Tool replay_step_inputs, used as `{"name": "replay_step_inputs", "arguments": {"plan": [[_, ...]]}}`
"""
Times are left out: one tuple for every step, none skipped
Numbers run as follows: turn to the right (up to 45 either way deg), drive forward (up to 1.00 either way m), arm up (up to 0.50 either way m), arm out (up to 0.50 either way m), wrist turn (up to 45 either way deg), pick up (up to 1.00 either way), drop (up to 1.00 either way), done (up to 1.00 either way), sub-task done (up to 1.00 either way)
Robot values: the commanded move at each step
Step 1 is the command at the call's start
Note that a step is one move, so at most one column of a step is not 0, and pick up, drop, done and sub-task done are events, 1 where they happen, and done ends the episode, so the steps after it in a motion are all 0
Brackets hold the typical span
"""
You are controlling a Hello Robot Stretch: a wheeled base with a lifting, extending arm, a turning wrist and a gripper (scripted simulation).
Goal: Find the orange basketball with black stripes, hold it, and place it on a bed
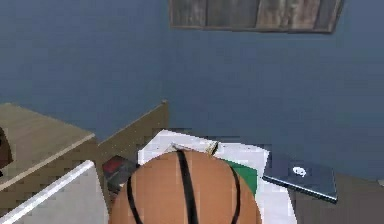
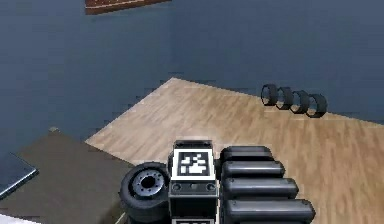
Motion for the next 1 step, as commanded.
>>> {"name": "replay_step_inputs", "arguments": {"plan": [[-39.0,0.0,0.0,0.0,0.0,0.0,0.0,0.0,0.0]]}}
